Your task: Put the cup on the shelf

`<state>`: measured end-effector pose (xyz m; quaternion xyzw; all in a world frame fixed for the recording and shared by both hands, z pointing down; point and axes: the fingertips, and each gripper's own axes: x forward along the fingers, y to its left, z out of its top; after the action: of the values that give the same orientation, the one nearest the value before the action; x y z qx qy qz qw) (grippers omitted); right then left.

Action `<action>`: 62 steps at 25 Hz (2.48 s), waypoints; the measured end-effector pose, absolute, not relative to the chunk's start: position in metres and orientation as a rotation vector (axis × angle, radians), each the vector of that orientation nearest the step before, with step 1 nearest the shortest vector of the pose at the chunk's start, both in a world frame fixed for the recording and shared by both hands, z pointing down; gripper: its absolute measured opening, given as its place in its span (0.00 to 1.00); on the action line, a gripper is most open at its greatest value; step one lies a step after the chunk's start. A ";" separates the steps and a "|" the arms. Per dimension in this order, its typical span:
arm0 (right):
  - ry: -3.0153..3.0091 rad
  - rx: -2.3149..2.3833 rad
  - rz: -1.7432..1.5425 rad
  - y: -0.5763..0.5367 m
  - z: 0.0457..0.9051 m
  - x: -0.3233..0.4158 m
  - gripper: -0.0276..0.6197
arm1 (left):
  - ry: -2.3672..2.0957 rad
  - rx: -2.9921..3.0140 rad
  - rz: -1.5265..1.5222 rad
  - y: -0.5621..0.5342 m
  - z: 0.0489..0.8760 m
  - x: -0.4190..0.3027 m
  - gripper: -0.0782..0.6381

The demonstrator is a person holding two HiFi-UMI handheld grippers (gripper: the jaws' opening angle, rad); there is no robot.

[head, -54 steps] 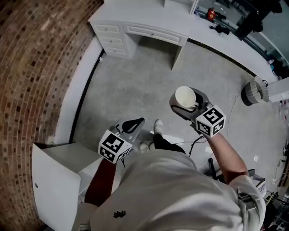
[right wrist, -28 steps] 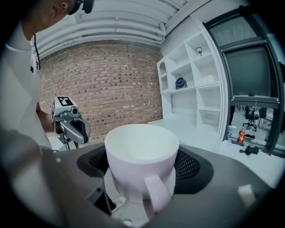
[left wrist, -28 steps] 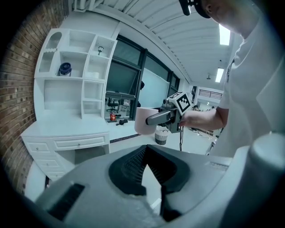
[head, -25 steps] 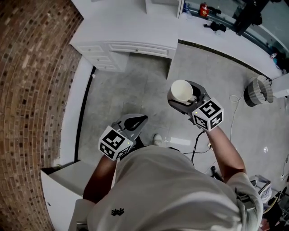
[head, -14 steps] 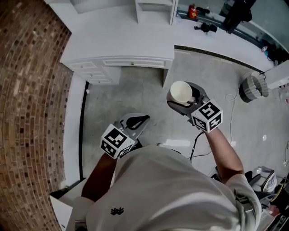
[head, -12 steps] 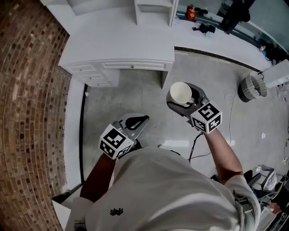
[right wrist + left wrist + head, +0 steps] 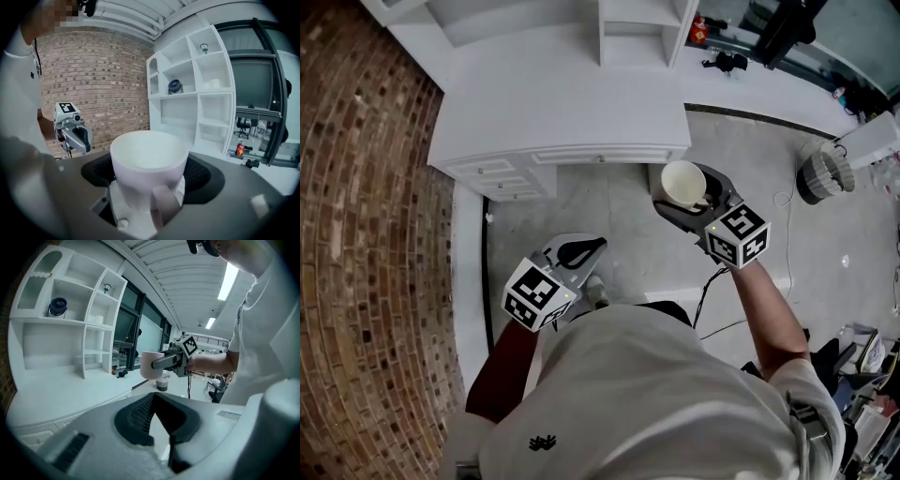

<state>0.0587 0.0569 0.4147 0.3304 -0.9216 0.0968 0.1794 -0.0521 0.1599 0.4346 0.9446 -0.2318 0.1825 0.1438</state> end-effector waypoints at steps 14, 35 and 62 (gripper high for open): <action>-2.603 0.914 0.250 -0.014 0.407 -0.012 0.72 | -0.745 2.688 0.455 0.105 0.440 -0.128 0.12; -2.629 0.883 0.168 -0.248 0.396 0.030 0.72 | -0.844 2.649 0.514 -0.096 0.430 -0.100 0.12; -2.606 1.045 0.165 -0.493 0.383 0.071 0.72 | -0.859 2.660 0.518 -0.242 0.430 -0.092 0.12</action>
<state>0.0713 -0.4931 0.3830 0.3665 -0.9141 0.0580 0.1637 -0.0924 -0.2421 0.4304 0.9253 -0.2987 0.1802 0.1488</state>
